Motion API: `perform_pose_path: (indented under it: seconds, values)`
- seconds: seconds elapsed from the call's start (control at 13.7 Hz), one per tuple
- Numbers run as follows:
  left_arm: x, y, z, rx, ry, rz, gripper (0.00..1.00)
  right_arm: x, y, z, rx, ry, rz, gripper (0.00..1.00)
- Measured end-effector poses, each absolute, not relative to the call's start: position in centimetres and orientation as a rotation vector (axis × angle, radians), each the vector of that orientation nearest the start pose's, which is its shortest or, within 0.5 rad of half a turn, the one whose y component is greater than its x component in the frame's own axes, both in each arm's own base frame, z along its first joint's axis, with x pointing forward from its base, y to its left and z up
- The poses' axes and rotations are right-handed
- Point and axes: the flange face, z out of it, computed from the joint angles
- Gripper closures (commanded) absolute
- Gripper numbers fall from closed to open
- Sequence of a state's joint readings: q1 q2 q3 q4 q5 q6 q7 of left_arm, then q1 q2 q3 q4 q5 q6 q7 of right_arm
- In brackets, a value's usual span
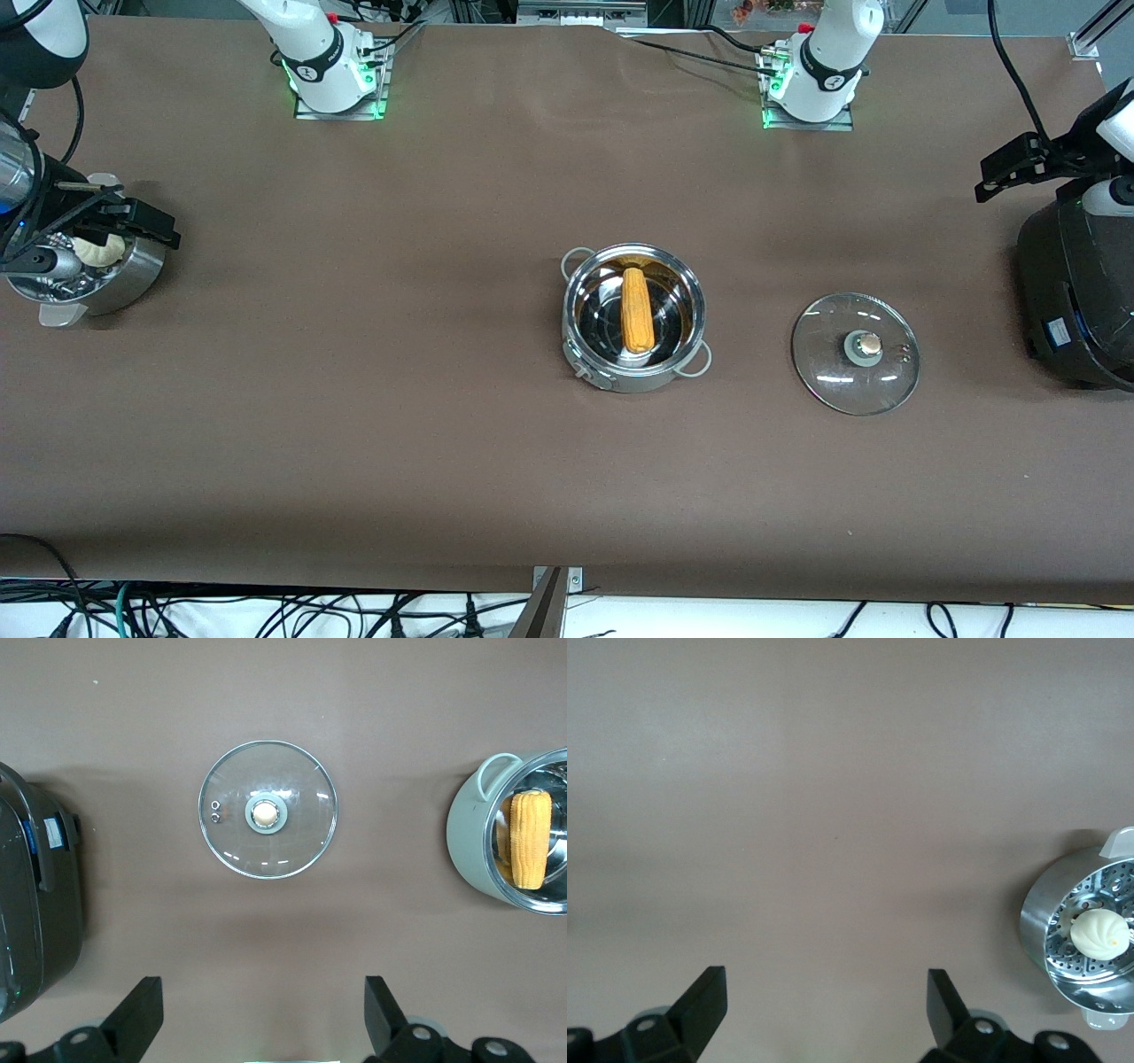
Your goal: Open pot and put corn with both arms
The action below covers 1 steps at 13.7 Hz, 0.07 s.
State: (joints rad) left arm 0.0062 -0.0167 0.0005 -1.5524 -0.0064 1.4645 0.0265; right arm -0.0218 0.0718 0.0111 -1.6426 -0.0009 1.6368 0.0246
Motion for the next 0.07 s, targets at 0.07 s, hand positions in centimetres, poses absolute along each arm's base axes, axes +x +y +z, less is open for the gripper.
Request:
perform_pose_path:
  seconds: [0.07]
  values:
    - [53.83,0.29,63.33,-3.147,0.032,0.112,0.00,57.76,-0.71,55.38,-3.139,0.057,0.126,0.00]
